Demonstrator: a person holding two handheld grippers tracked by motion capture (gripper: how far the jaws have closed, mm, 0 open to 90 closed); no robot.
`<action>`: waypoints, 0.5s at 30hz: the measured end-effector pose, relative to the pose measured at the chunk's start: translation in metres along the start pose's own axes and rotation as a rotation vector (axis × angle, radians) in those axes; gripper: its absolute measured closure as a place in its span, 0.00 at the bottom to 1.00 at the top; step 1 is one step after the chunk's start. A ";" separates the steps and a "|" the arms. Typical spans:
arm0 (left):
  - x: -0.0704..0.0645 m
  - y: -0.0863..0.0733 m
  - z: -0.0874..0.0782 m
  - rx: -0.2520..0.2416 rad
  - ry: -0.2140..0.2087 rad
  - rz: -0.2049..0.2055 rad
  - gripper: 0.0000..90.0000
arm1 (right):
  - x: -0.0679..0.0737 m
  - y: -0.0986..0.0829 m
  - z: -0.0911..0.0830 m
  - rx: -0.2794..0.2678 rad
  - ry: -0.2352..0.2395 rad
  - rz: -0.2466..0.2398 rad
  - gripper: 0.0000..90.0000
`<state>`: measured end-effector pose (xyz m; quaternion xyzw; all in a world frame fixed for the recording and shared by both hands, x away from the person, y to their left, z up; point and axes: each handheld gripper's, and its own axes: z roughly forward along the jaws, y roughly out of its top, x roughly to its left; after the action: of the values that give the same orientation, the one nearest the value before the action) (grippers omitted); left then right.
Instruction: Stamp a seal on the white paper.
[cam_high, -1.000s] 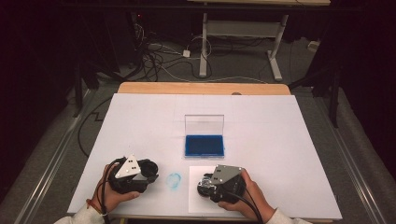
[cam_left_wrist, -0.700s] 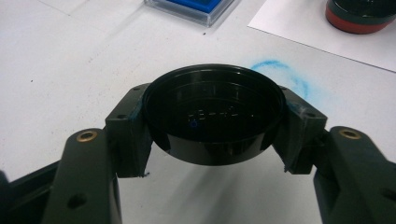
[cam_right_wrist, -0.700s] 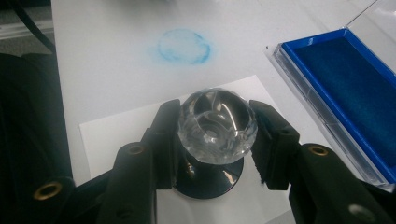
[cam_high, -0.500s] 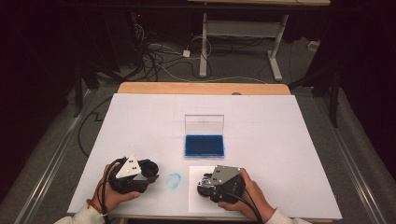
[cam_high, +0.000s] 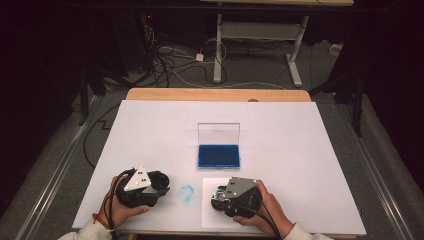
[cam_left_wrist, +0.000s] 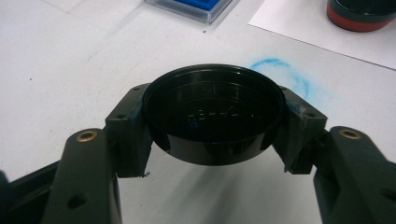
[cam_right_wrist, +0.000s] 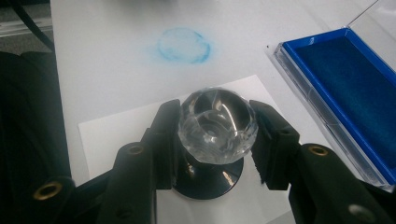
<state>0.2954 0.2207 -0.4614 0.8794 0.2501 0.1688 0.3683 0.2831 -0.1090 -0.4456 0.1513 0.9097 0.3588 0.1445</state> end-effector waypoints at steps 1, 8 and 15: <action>0.000 0.000 0.000 0.000 -0.001 0.002 0.41 | 0.000 0.000 0.000 0.003 -0.001 -0.001 0.63; -0.001 0.002 0.003 0.006 -0.005 0.006 0.41 | -0.001 0.000 0.000 0.001 0.004 0.004 0.63; 0.000 0.000 0.001 0.003 -0.006 0.004 0.41 | -0.002 -0.001 -0.001 0.002 0.010 0.011 0.63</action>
<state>0.2956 0.2198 -0.4621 0.8809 0.2476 0.1664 0.3676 0.2843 -0.1109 -0.4455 0.1545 0.9099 0.3594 0.1380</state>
